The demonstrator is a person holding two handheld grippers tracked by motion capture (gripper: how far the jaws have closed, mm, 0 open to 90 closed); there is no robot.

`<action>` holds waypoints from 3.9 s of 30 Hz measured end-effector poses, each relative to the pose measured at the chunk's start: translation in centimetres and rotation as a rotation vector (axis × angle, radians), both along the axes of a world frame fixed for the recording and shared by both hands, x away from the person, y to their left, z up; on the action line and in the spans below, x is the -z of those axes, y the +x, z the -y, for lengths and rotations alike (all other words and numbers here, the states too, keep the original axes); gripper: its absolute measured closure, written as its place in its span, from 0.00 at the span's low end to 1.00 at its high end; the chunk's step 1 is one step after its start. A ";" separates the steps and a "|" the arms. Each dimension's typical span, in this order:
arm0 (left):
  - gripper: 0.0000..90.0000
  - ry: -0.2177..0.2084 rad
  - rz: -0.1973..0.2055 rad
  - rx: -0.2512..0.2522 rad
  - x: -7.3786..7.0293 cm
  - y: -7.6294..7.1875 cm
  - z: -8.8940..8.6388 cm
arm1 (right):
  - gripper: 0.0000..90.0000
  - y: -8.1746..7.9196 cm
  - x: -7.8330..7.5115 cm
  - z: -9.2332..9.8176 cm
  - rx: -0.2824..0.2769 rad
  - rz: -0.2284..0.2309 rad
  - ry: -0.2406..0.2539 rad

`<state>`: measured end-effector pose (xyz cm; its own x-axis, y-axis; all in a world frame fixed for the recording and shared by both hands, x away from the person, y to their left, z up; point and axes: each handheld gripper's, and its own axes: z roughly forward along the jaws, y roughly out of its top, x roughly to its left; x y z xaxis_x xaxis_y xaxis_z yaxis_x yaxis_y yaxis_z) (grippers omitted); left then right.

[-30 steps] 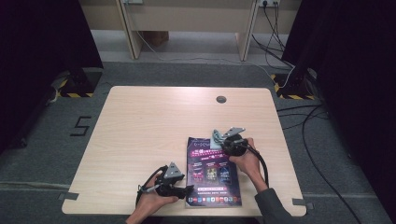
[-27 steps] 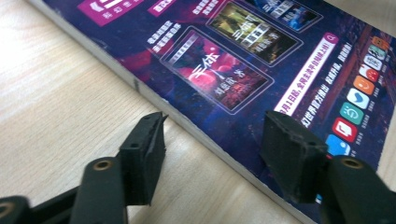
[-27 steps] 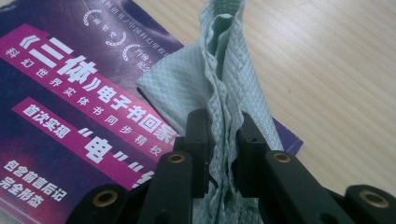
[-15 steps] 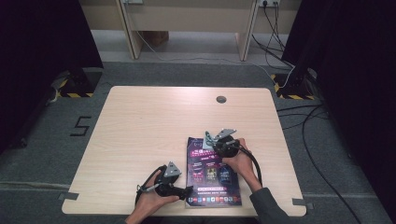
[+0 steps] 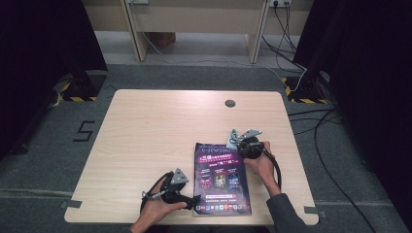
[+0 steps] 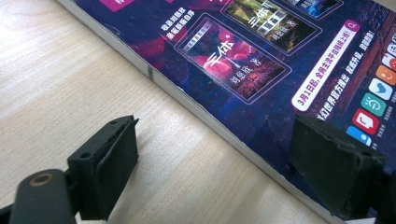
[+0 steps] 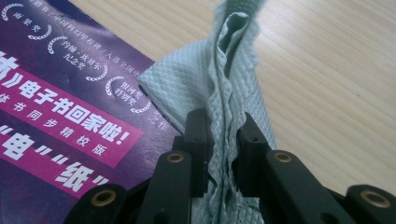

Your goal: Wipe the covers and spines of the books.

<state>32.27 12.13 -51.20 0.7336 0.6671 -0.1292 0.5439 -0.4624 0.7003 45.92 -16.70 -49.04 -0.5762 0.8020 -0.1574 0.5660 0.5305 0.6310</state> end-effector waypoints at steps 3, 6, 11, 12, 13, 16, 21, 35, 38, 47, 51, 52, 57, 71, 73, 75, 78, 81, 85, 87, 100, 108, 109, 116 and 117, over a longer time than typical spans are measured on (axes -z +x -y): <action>0.16 0.001 0.002 -0.001 0.0 0.0 0.0 | 0.88 -0.3 0.0 -0.6 -0.004 0.012 -0.029; 0.15 -0.002 0.002 0.000 0.1 0.0 0.0 | 0.88 -0.5 -0.1 -1.6 -0.045 -0.005 -0.015; 0.15 -0.005 0.006 0.001 0.1 0.0 0.0 | 0.87 -1.1 0.0 -4.6 -0.131 -0.010 -0.010; 0.15 -0.005 0.006 0.001 0.1 0.0 0.0 | 0.87 -1.2 0.0 -5.2 -0.142 -0.017 -0.004; 0.15 -0.004 0.006 0.001 0.1 0.0 0.0 | 0.87 -1.2 -0.1 -5.9 -0.159 -0.020 -0.003; 0.15 -0.004 0.006 0.002 0.1 0.0 0.0 | 0.87 -1.1 0.0 -7.9 -0.191 -0.025 0.009; 0.15 -0.004 0.008 0.006 0.1 0.0 0.0 | 0.87 -1.1 0.0 -10.6 -0.231 -0.030 0.007; 0.15 -0.007 0.011 0.007 0.2 0.0 -0.1 | 0.89 -0.9 -0.1 -8.5 -0.220 -0.038 0.011; 0.15 -0.009 0.012 0.007 0.2 0.0 -0.1 | 0.89 -0.5 -0.1 -6.0 -0.165 -0.034 -0.001; 0.15 -0.010 0.011 0.008 0.2 0.0 -0.1 | 0.89 -0.4 0.0 -0.2 -0.054 -0.030 0.038; 0.15 -0.016 0.016 0.006 0.2 0.0 -0.1 | 0.88 -0.5 -0.1 -1.0 -0.065 -0.023 0.006; 0.15 -0.017 0.017 0.004 0.2 -0.1 -0.1 | 0.88 -0.6 -0.1 -1.2 -0.076 -0.020 0.012; 0.15 -0.017 0.017 0.000 0.2 -0.1 -0.1 | 0.88 -1.3 0.0 -3.5 -0.138 -0.019 0.013; 0.14 -0.010 0.013 0.018 0.2 0.2 -0.1 | 0.87 -3.4 0.2 -9.9 -0.297 -0.023 0.036; 0.14 -0.012 0.014 0.018 0.2 0.2 -0.1 | 0.87 -3.4 0.2 -10.0 -0.313 -0.020 0.037; 0.14 -0.012 0.014 0.018 0.2 0.2 -0.1 | 0.87 -3.4 0.3 -9.9 -0.314 -0.021 0.042; 0.14 -0.013 0.015 0.015 0.2 0.1 -0.1 | 0.89 -2.8 0.3 -9.4 -0.290 -0.024 0.055; 0.14 -0.018 0.017 0.013 0.3 0.1 -0.1 | 0.89 -2.3 0.3 -8.4 -0.259 -0.019 0.043; 0.14 -0.019 0.016 0.013 0.3 0.1 -0.1 | 0.89 -1.9 0.2 -6.6 -0.206 -0.014 0.031; 0.14 -0.016 0.016 0.014 0.3 0.1 -0.1 | 0.88 -1.9 0.2 -6.0 -0.198 -0.020 0.053; 0.14 -0.019 0.020 0.015 0.3 0.1 -0.1 | 0.87 -2.1 0.3 -10.1 -0.281 0.001 0.026; 0.14 -0.023 0.023 0.015 0.3 0.1 -0.2 | 0.87 -2.1 0.3 -9.6 -0.281 -0.007 0.027; 0.14 -0.026 0.023 0.014 0.4 0.1 -0.2 | 0.87 -2.2 0.3 -9.2 -0.281 -0.010 0.020; 0.14 -0.024 0.024 0.014 0.4 0.1 -0.2 | 0.87 -2.0 0.2 -4.0 -0.182 -0.009 0.028; 0.14 -0.025 0.025 0.014 0.4 0.0 -0.2 | 0.87 -1.9 0.1 -3.3 -0.164 -0.011 0.024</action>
<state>32.31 12.32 -51.57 0.7463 0.6533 -0.1271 0.5193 -0.4522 0.7251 44.02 -13.44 -49.17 -0.7013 0.7006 -0.1319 0.4802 0.6010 0.6389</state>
